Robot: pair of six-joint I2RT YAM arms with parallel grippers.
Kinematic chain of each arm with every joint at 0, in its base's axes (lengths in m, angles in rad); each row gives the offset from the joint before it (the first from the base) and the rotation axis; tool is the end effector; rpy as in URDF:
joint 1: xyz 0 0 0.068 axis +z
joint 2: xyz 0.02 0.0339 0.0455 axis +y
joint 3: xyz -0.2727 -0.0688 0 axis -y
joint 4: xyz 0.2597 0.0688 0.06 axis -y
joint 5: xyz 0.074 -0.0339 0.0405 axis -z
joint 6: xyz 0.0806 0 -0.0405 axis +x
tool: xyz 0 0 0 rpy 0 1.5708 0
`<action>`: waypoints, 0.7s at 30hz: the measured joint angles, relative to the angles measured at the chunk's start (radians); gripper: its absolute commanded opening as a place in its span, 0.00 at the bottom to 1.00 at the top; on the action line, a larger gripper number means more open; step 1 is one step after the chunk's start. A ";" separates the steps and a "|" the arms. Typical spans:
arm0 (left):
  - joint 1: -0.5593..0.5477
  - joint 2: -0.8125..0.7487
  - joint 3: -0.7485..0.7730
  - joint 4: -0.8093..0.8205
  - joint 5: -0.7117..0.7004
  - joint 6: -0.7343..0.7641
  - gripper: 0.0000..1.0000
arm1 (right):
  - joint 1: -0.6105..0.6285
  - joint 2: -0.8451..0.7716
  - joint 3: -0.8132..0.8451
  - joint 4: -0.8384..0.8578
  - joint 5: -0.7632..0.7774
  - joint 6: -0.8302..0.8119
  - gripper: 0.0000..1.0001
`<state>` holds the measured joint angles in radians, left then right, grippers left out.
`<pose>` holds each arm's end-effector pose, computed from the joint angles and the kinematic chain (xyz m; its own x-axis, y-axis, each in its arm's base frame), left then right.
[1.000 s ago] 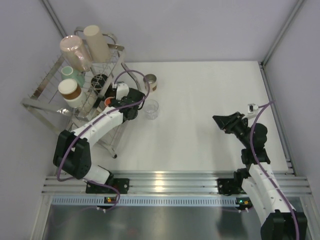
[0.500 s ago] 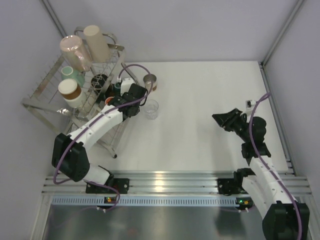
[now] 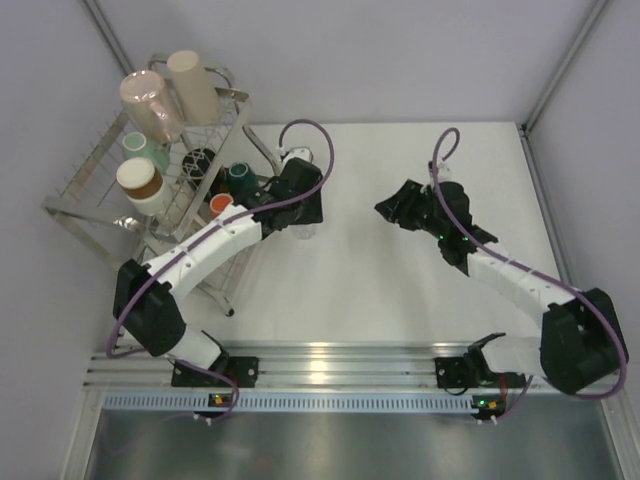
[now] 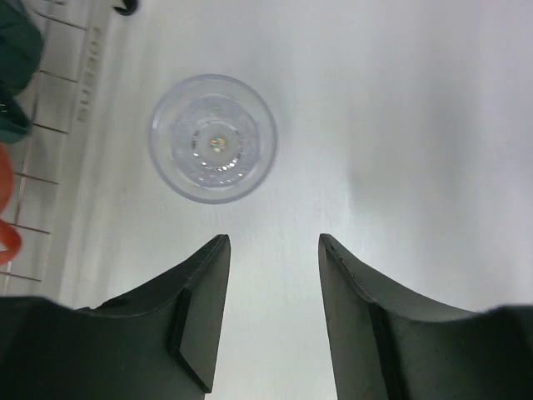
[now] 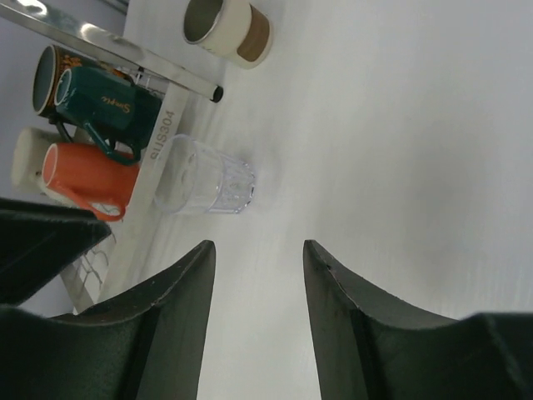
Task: Load the cups into the dish rack
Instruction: Grab a cup with the right arm
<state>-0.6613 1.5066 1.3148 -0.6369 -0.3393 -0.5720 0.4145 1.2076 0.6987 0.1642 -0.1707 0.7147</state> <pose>0.3087 -0.2062 0.2845 -0.7065 -0.0970 -0.7010 0.0228 0.9869 -0.1596 0.2906 0.1428 0.2424 -0.5896 0.4462 -0.6732 -0.2076 0.7218 0.6602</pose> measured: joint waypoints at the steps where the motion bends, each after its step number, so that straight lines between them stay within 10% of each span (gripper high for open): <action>1: -0.012 0.002 0.010 0.002 0.025 0.000 0.53 | 0.019 0.041 0.030 -0.001 0.023 0.001 0.48; 9: -0.017 -0.133 0.042 0.032 0.128 -0.002 0.98 | 0.174 0.320 0.287 -0.009 0.121 -0.016 0.50; 21: -0.016 -0.485 -0.016 0.154 0.285 0.038 0.98 | 0.315 0.627 0.616 -0.116 0.273 -0.120 0.54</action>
<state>-0.6769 1.0218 1.2987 -0.4824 -0.0540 -0.5343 0.7292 1.8343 1.3148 0.0486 0.1020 0.5949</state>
